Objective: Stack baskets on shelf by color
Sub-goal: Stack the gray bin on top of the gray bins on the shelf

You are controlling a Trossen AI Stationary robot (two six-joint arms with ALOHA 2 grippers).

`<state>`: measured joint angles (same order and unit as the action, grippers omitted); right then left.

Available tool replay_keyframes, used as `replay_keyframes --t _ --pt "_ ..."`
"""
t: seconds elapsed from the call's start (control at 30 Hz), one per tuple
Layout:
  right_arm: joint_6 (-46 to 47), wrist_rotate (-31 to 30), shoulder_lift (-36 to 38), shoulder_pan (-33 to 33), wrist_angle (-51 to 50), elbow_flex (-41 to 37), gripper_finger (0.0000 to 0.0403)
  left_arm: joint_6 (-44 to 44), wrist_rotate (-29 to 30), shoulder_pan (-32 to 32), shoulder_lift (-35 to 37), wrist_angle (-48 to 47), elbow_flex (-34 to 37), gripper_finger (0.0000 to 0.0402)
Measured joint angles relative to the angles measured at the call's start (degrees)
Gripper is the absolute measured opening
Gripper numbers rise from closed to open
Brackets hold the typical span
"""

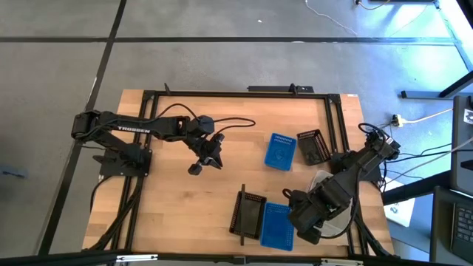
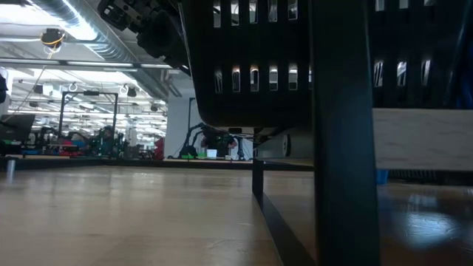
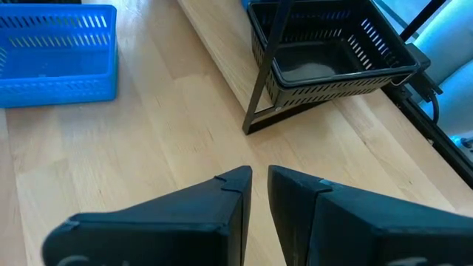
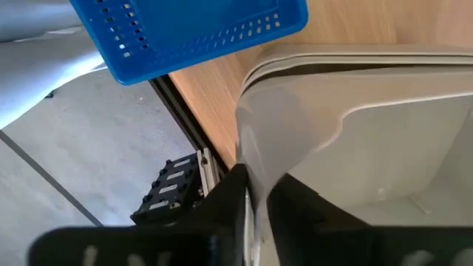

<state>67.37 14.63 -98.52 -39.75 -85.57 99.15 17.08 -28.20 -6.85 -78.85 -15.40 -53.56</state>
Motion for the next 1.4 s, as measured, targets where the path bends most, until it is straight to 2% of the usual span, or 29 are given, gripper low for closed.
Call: replay_keyframes --t 0.13,0.27,0.43,0.63,0.87,1.07,1.27,1.4 --pt "-0.33 0.34 0.0 0.0 -0.08 0.0 0.0086 0.0 0.02 0.0 0.0 0.0 0.0 0.0039" --pt "-0.38 -0.69 0.0 0.0 -0.07 0.0 0.0102 0.0 0.02 0.0 0.0 0.0 0.0 0.0039" --pt "-0.24 -3.87 0.0 0.0 0.04 0.0 0.0102 0.0 0.01 0.0 0.0 0.0 0.0 0.0039" --pt "-3.04 -0.16 0.04 0.37 0.54 1.77 0.0102 0.0 0.02 0.0 0.0 0.0 0.0 0.0039" --pt "-4.6 -0.15 0.07 0.46 -1.34 4.95 0.0101 -0.04 0.02 0.0 0.0 0.0 0.0 0.0039" --pt "-2.13 0.16 0.09 0.52 -2.59 7.13 0.0101 -0.07 0.02 0.02 0.0 0.0 0.0 0.0039" --pt "-6.77 6.19 0.11 1.6 -4.49 9.0 0.0101 -0.07 0.02 0.02 0.0 0.0 0.0 0.0039" --pt "-6.97 4.38 0.22 2.47 -4.43 9.27 0.0101 -0.17 0.02 0.01 0.0 0.0 0.0 0.0039"
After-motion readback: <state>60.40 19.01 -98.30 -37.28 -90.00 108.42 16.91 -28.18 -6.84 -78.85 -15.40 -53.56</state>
